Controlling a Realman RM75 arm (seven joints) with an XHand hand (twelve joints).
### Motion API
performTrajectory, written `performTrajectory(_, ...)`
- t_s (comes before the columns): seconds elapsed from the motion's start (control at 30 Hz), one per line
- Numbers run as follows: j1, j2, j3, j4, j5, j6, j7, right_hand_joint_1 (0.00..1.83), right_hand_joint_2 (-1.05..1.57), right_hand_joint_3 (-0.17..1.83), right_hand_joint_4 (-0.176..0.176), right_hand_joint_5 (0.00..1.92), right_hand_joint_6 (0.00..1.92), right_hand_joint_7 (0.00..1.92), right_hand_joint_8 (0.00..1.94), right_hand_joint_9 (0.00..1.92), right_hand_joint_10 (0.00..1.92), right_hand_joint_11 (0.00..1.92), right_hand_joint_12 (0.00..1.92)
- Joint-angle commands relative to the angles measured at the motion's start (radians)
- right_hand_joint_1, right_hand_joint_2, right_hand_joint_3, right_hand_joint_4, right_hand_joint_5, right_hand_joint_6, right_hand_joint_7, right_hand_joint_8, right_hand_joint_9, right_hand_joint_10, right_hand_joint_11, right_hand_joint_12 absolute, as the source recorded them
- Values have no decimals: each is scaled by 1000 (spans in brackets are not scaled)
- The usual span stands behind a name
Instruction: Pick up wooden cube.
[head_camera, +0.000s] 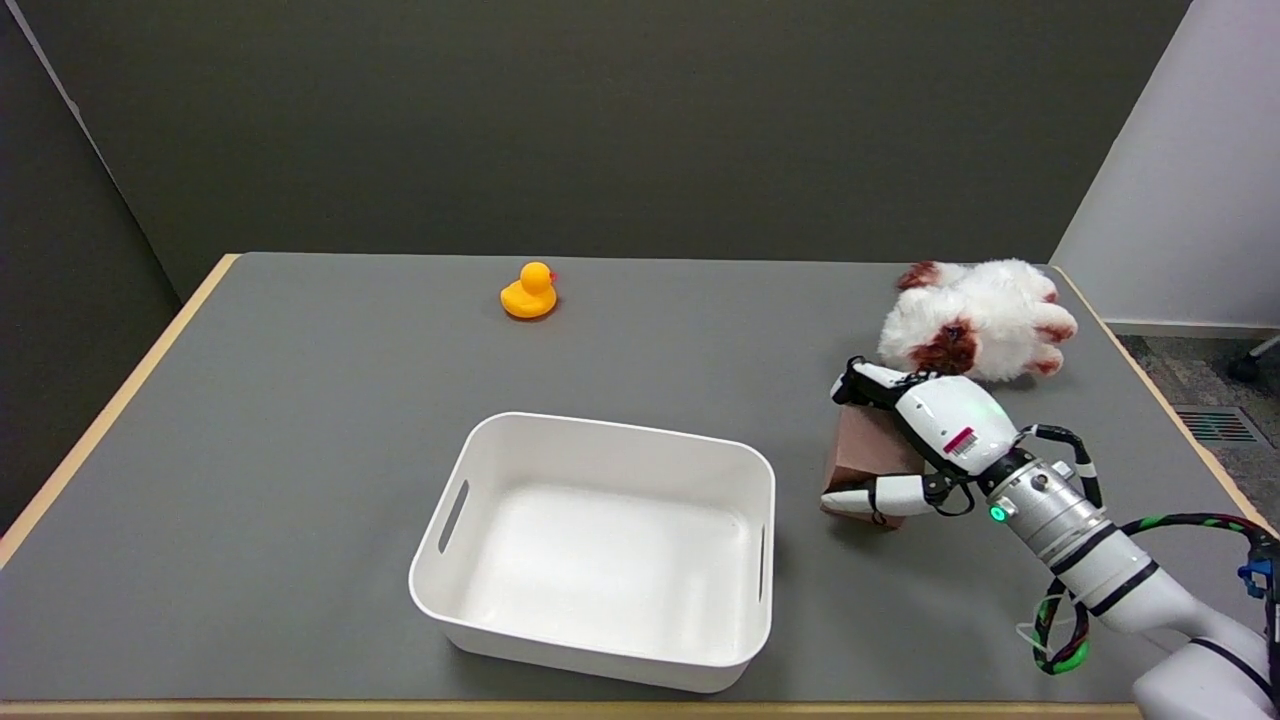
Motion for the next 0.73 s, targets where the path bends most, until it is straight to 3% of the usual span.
performTrajectory(0.03, 75, 13, 18, 67, -2, 85, -98, 1200, 1184, 157, -176, 557, 1485, 881, 1357, 852, 1332, 825, 1826)
performTrajectory(0.23, 118, 33, 60, 144, 4, 107, -191, 1202, 1168, 183, -176, 567, 1480, 885, 1352, 854, 1334, 827, 1830)
performTrajectory(0.4, 164, 38, 15, 176, 24, 162, -189, 1202, 1166, 186, -176, 568, 1480, 885, 1352, 855, 1334, 827, 1827)
performTrajectory(0.6, 213, 62, -137, 274, 44, 168, 32, 1250, 1193, 124, -176, 547, 1468, 863, 1351, 823, 1401, 841, 1823)
performTrajectory(0.63, 146, 39, -235, 530, 151, 251, 163, 1310, 1214, 69, -176, 529, 1450, 841, 1343, 787, 1483, 857, 1816)
performTrajectory(0.67, 230, 68, -206, 306, 43, 159, 153, 1343, 1227, 34, -176, 518, 1442, 829, 1339, 767, 1528, 860, 1813)
performTrajectory(0.73, 261, 72, -263, 314, 35, 148, 181, 1343, 1242, 9, -176, 507, 1449, 825, 1348, 765, 1529, 841, 1819)
